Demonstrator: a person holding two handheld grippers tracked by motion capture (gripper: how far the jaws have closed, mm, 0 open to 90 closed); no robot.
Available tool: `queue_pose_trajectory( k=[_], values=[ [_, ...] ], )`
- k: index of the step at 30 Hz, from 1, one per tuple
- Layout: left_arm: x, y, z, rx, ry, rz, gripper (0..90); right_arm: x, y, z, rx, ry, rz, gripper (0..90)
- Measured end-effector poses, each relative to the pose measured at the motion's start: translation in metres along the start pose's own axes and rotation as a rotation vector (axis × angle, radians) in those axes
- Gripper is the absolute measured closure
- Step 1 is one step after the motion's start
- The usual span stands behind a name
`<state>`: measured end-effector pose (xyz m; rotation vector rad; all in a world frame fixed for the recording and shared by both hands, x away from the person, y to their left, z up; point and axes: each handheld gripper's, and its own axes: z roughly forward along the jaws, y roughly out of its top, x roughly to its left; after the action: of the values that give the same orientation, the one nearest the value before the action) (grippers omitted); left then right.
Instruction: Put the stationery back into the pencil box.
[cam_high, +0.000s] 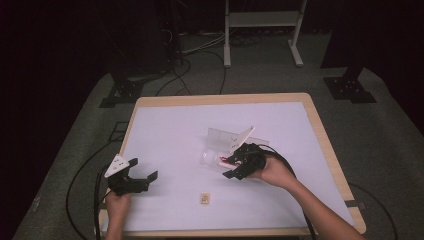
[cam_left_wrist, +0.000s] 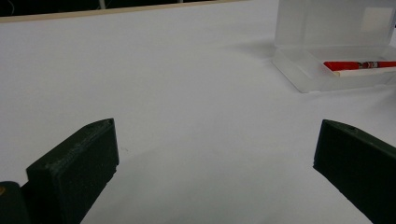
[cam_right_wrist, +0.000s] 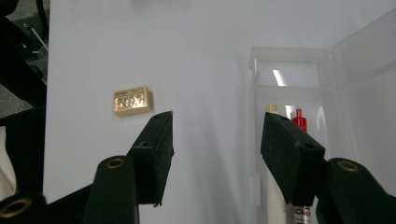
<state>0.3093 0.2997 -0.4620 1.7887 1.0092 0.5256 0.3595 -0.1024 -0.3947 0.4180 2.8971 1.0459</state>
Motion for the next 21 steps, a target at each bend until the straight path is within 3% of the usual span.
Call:
queue_pose_trajectory(
  k=[6,21],
  values=[
    [0.000,0.000,0.000,-0.003,-0.003,-0.003,0.0,0.006,0.004,0.004,-0.001,0.027,-0.002,40.3],
    [0.000,0.000,0.000,-0.005,0.000,-0.001,0.0,0.034,0.018,0.022,0.004,0.085,-0.071,38.1]
  ],
)
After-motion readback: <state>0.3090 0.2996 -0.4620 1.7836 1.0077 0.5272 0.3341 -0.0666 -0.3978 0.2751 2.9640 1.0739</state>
